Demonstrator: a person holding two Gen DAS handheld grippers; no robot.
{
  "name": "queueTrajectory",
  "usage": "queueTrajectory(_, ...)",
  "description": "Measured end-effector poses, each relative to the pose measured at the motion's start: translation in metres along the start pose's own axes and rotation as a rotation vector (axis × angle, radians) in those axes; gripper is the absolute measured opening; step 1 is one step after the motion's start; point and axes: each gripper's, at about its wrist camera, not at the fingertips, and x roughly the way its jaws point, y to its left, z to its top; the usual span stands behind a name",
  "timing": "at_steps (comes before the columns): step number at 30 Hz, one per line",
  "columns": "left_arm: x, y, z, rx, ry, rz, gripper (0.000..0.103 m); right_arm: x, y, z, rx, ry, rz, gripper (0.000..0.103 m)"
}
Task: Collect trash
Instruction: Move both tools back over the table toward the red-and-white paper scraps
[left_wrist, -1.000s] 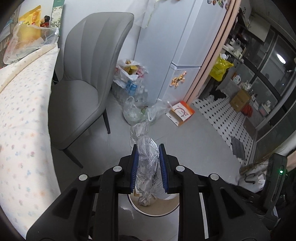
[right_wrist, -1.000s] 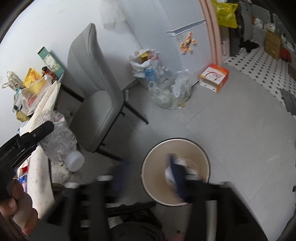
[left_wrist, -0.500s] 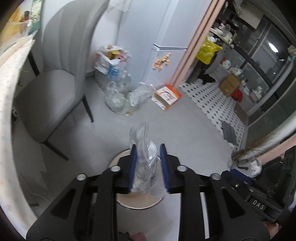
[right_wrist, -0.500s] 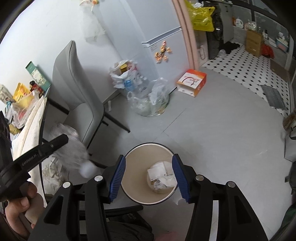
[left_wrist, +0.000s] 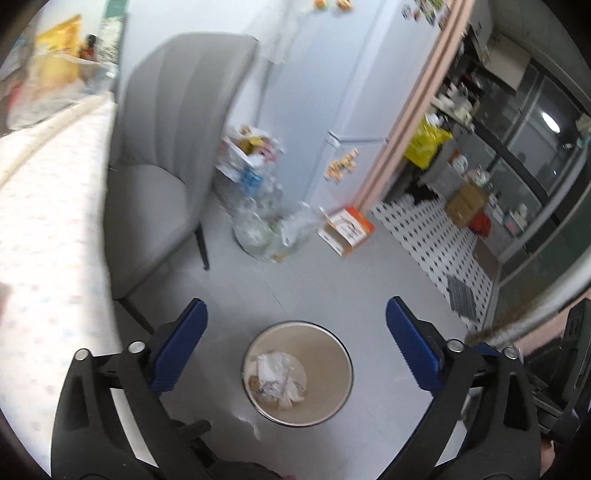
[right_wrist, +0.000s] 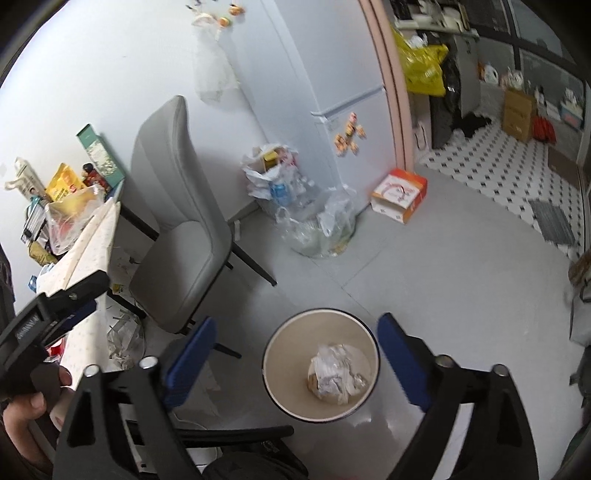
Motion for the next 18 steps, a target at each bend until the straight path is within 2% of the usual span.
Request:
queueTrajectory(2,-0.017,0.012,0.004,-0.008,-0.029,0.015,0.097,-0.006,0.014,0.001,-0.020,-0.018,0.003,0.095)
queueTrajectory(9,-0.073,0.057,0.013,-0.052,-0.114,0.069,0.097,-0.022,0.071,0.002,-0.080,-0.064,0.032,0.095)
queueTrajectory(18,-0.129,0.130,0.003,-0.139,-0.177,0.135,0.097,-0.034,0.156,-0.012,-0.213,-0.053,0.139,0.095)
